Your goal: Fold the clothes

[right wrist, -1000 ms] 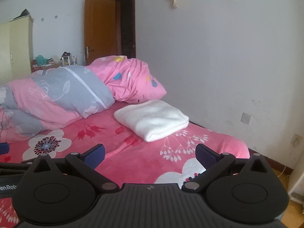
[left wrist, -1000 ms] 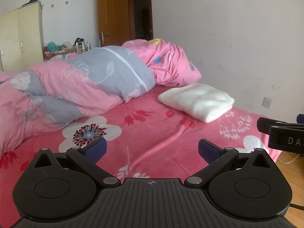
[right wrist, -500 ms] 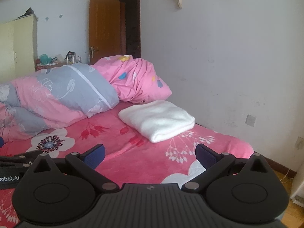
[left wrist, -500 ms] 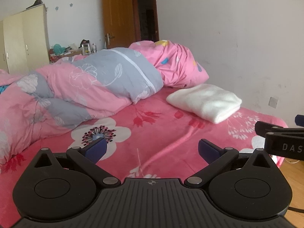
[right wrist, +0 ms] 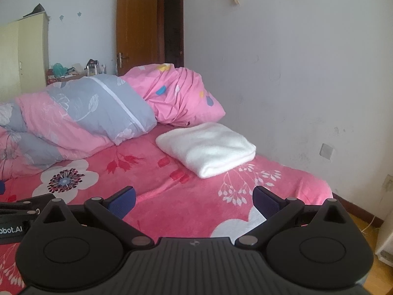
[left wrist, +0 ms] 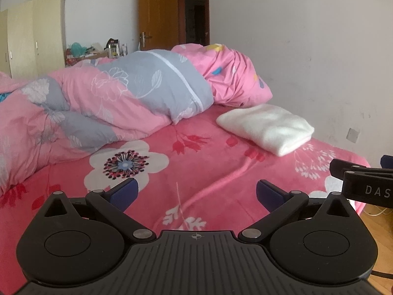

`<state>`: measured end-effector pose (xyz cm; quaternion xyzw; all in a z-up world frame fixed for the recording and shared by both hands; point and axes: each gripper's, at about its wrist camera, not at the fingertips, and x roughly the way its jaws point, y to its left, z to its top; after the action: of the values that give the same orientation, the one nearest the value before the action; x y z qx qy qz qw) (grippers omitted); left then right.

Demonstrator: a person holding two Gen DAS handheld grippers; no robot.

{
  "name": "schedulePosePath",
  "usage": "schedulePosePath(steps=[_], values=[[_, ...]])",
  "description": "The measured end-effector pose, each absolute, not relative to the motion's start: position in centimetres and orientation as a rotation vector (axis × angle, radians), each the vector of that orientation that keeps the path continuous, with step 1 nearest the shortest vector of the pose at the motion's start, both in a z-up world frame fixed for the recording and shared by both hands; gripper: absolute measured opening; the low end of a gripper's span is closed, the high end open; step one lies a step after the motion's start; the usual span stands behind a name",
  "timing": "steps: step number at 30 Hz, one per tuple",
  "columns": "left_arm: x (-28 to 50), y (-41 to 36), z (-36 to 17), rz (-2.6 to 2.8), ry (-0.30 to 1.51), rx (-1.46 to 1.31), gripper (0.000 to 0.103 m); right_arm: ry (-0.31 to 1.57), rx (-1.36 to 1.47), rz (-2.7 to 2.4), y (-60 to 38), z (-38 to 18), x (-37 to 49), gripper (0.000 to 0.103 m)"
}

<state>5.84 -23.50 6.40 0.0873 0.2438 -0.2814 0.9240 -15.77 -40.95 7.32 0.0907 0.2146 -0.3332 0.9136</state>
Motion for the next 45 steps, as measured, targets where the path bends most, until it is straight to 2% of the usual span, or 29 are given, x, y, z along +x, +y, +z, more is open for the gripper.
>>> schedulePosePath(steps=[45], values=[[6.13, -23.22, 6.88, -0.554, 0.510, 0.156, 0.103, 0.456, 0.120, -0.721, -40.66, 8.15, -15.55, 0.103]])
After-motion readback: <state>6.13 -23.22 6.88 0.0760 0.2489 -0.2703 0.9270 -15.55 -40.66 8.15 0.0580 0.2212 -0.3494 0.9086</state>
